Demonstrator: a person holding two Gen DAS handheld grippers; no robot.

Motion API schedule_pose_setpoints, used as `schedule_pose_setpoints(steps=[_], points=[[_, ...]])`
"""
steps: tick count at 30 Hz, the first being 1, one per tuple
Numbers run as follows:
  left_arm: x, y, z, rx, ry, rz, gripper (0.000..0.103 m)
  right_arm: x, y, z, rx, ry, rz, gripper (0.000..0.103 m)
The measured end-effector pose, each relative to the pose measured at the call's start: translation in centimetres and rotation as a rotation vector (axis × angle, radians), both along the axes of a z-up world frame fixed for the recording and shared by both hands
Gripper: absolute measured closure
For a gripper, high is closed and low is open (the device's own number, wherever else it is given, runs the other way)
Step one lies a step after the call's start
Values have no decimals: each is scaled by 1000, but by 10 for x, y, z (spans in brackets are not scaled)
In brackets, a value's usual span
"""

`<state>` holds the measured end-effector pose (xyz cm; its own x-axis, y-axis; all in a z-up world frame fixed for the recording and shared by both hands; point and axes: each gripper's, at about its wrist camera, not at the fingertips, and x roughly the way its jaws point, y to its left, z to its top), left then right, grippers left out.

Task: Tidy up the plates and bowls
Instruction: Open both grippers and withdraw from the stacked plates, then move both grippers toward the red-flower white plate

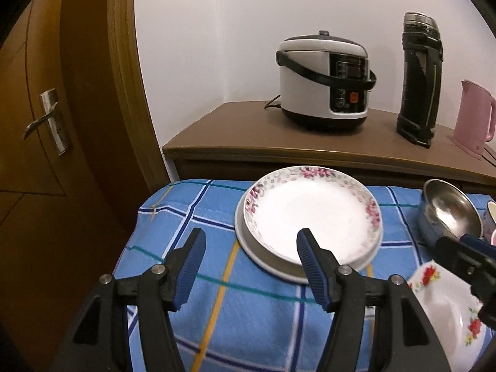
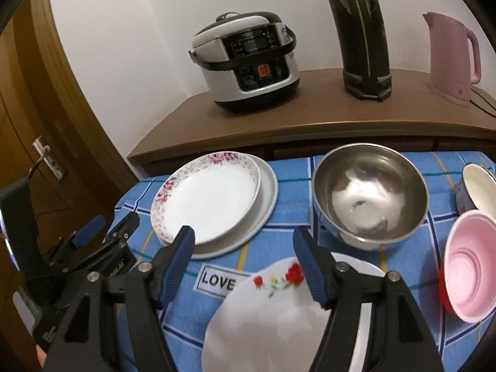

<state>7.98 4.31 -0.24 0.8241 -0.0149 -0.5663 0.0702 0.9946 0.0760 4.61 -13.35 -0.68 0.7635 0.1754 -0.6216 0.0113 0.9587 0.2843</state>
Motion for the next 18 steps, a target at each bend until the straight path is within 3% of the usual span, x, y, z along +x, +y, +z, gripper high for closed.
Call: schedule_pose_setpoints(steps=[18], points=[[-44,-35,-5,-52,46,-68,39,-47,-27,6,-120,-48,-96,36]])
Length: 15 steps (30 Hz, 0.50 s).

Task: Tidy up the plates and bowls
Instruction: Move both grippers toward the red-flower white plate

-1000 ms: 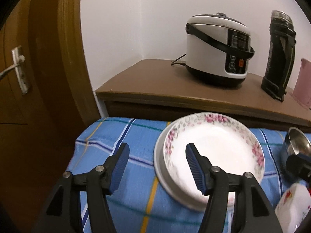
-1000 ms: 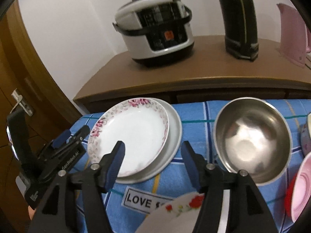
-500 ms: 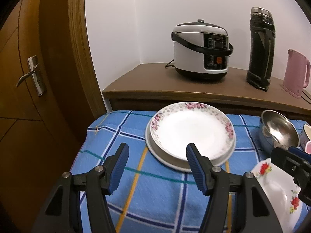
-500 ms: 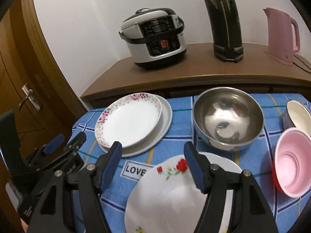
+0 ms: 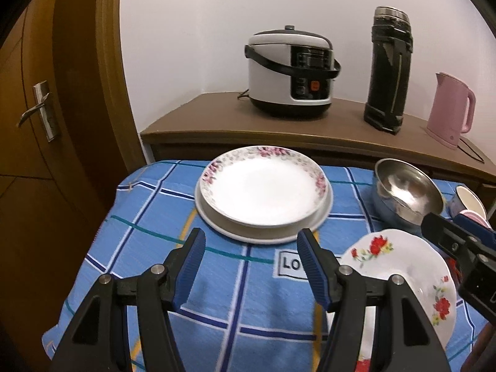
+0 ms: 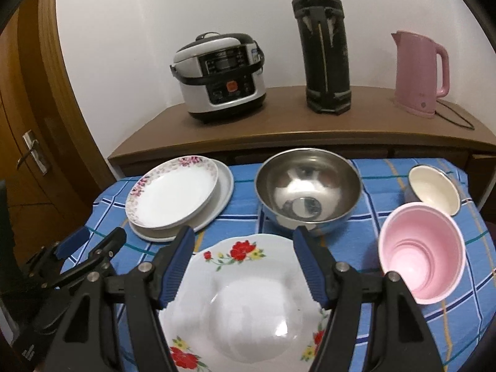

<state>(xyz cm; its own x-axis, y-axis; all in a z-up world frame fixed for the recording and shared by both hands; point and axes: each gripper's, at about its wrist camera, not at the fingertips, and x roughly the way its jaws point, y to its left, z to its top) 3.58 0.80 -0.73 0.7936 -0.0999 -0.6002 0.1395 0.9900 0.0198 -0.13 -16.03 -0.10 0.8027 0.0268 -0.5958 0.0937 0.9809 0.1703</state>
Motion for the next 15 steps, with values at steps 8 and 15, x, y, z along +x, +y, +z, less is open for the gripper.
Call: schedule_pose_setpoints(steps=[8,15], points=[[-12,-10,1,-4,1,-21,39,-11,-7,0,-9,-6,-6,36],[-21,-22,5,1,-10,-44,39,-19,-18,0,-4,-12,-15,35]])
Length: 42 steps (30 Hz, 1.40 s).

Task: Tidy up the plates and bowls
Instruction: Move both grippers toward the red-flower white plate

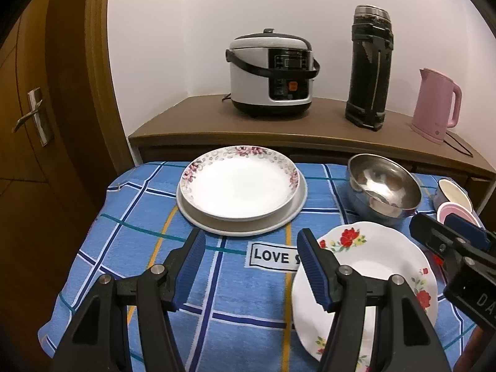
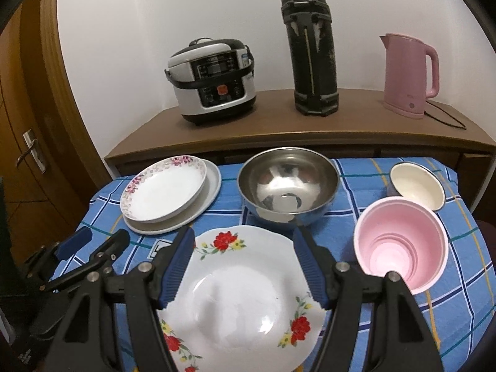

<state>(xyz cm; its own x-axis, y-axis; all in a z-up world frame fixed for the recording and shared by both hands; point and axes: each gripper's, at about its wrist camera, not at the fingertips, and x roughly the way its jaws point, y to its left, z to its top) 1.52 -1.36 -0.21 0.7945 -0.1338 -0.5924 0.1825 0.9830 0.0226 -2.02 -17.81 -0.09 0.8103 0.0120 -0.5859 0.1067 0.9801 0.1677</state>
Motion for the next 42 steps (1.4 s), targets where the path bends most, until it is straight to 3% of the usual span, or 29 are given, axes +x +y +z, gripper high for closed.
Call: schedule_pose_setpoints(steps=[12,42], points=[[-17,-26,9,85,-35,-16,39,-21,-21,5,19,-38,-38,34],[-24,-45,-4,110,7,-33,39,-49,-55,1,25,-45,-84,34]])
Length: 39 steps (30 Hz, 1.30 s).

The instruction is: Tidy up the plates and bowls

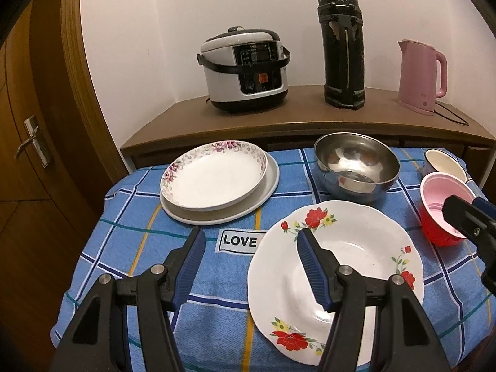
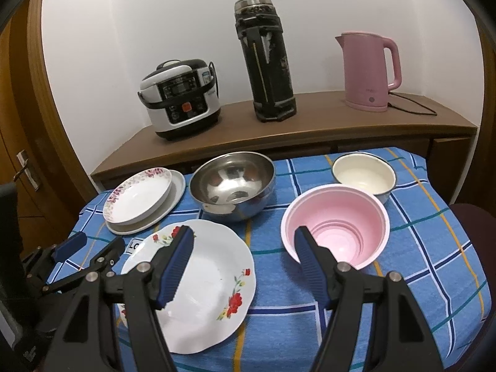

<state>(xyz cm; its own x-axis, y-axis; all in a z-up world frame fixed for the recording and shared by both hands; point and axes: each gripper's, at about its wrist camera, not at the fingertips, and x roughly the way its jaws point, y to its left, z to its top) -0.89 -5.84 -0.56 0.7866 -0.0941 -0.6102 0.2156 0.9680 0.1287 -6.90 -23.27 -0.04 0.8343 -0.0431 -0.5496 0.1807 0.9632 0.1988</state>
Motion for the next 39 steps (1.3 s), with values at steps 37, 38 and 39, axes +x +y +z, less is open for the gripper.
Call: schedule_pose_setpoints(steps=[37,38,39], points=[[22,13,-20,-21,65,-6,39,9,-18,-30,-84,112,-59,35],[22,13,-20,-21,66,-6,39,9,-18,-30,-84,112,-59,35],[22,13,-21,-21,66,-7,39,9,-17,-30,-83,112,-58,35]])
